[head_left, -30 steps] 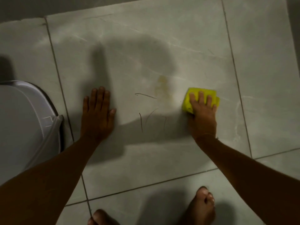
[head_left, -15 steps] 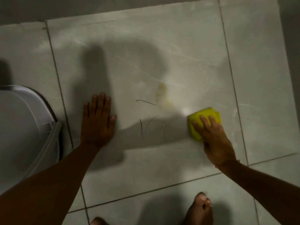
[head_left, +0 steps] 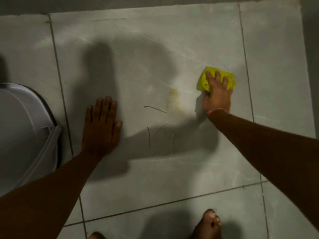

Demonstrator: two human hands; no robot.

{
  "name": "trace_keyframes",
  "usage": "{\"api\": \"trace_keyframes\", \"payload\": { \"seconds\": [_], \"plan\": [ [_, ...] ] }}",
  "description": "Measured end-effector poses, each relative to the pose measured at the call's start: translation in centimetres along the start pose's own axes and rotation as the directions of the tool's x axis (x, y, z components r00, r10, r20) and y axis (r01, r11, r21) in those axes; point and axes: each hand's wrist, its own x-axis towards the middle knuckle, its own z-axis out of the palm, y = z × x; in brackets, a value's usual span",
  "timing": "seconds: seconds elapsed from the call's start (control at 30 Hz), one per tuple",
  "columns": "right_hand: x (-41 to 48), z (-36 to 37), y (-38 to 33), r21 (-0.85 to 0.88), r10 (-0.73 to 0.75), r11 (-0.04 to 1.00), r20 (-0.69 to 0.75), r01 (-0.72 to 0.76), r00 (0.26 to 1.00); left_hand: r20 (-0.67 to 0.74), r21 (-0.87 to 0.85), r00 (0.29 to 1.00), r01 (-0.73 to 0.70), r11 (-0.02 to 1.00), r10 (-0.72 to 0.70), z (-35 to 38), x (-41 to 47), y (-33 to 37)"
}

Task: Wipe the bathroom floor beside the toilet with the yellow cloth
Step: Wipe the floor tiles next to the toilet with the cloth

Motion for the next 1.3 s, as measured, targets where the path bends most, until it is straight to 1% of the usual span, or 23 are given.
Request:
{"api": "trace_keyframes", "payload": {
  "seconds": [0.13, 0.2, 0.27, 0.3, 0.33, 0.37, 0.43, 0.47, 0.53, 0.6, 0.63, 0.67, 0.7, 0.77, 0.8, 0.83, 0.9, 1.0, 1.07, 1.13, 1.17, 1.2, 1.3],
  "plan": [
    [-4.7, 0.6, 1.7, -0.084, -0.336, 0.934, 0.118, 0.347, 0.934, 0.024, -0.006, 1.0, 0.016, 1.0, -0.016, -0.5, 0.1, 0.3],
    [-3.5, -0.5, 2.6, -0.021, -0.248, 0.968, 0.068, 0.25, 0.966, 0.012, -0.009, 1.0, 0.016, 1.0, -0.016, -0.6, 0.0, 0.4],
    [1.1, -0.7, 0.1, 0.002, -0.047, 0.999, -0.043, 0.047, 0.998, 0.003, 0.002, 1.0, 0.005, 1.0, -0.005, -0.4, 0.1, 0.3],
    [2.8, -0.8, -1.8, -0.025, -0.017, 1.0, -0.047, 0.016, 0.999, 0.006, -0.001, 1.0, 0.004, 1.0, -0.004, -0.3, 0.1, 0.1],
    [3.2, -0.5, -3.2, -0.076, -0.075, 0.995, -0.031, 0.072, 0.997, 0.01, -0.006, 1.0, 0.003, 1.0, -0.003, -0.4, 0.1, 0.1],
    [2.8, 0.2, -3.8, -0.123, -0.215, 0.969, 0.006, 0.214, 0.977, 0.013, -0.006, 1.0, 0.003, 1.0, -0.003, -0.5, 0.1, 0.2],
    [-0.5, 0.9, -2.0, -0.161, -0.479, 0.852, 0.14, 0.498, 0.866, 0.026, -0.007, 1.0, 0.008, 1.0, -0.007, -0.8, 0.1, 0.4],
    [-2.3, 0.5, 0.0, -0.155, -0.52, 0.82, 0.198, 0.55, 0.831, 0.036, -0.01, 0.999, 0.012, 1.0, -0.012, -1.0, 0.2, 0.4],
    [-2.3, -0.6, 2.2, -0.129, -0.434, 0.88, 0.167, 0.457, 0.885, 0.032, -0.014, 0.999, 0.017, 1.0, -0.016, -1.2, 0.1, 0.5],
    [1.1, -0.7, -0.1, -0.075, -0.23, 0.97, 0.023, 0.231, 0.973, 0.017, -0.011, 1.0, 0.008, 1.0, -0.008, -0.8, 0.1, 0.5],
    [2.4, -0.5, -2.3, -0.063, -0.17, 0.984, -0.008, 0.169, 0.985, 0.013, -0.011, 1.0, 0.003, 1.0, -0.002, -0.6, 0.1, 0.3],
    [2.7, -0.1, -4.0, -0.071, -0.189, 0.98, -0.009, 0.188, 0.982, 0.012, -0.012, 1.0, 0.003, 1.0, -0.002, -0.4, 0.1, 0.1],
    [2.1, 0.5, -5.1, -0.094, -0.296, 0.95, 0.017, 0.297, 0.955, 0.012, -0.011, 1.0, 0.001, 1.0, -0.001, -0.4, 0.2, 0.1],
    [-1.1, 1.5, -3.8, -0.146, -0.549, 0.811, 0.144, 0.566, 0.823, 0.025, -0.014, 1.0, -0.002, 1.0, 0.003, -0.5, 0.2, 0.4],
    [-3.0, 1.3, -2.0, -0.148, -0.591, 0.769, 0.207, 0.622, 0.78, 0.034, -0.018, 0.999, 0.006, 1.0, -0.006, -0.6, 0.2, 0.4],
    [-4.1, 0.5, -0.2, -0.138, -0.57, 0.781, 0.24, 0.609, 0.786, 0.039, -0.022, 0.999, 0.017, 1.0, -0.016, -0.7, 0.2, 0.3],
    [-2.5, -0.9, 1.3, -0.107, -0.46, 0.871, 0.166, 0.48, 0.872, 0.041, -0.03, 0.999, 0.014, 0.999, -0.013, -0.7, 0.0, 0.7],
    [2.8, -0.9, -3.3, -0.073, -0.253, 0.965, 0.018, 0.253, 0.967, 0.023, -0.015, 1.0, -0.001, 1.0, 0.001, -0.6, 0.3, 0.3],
    [2.2, 0.3, -5.7, -0.086, -0.324, 0.941, 0.06, 0.328, 0.944, 0.023, -0.014, 1.0, -0.005, 1.0, 0.006, -0.6, 0.2, 0.2],
    [-1.2, 1.2, -4.0, -0.122, -0.537, 0.819, 0.179, 0.561, 0.824, 0.033, -0.024, 0.999, -0.003, 1.0, 0.004, -0.8, 0.1, 0.4],
    [-3.3, 1.0, -2.2, -0.126, -0.576, 0.78, 0.237, 0.613, 0.782, 0.036, -0.029, 0.999, 0.005, 1.0, -0.003, -0.9, 0.1, 0.4],
    [-4.7, 0.5, -0.3, -0.111, -0.557, 0.796, 0.249, 0.595, 0.792, 0.039, -0.03, 0.999, 0.013, 0.999, -0.012, -1.0, 0.1, 0.4],
    [-2.2, -0.1, 0.4, -0.033, -0.29, 0.955, 0.082, 0.293, 0.954, 0.03, -0.019, 1.0, 0.006, 1.0, -0.005, -0.9, 0.2, 0.5]
  ]
}}
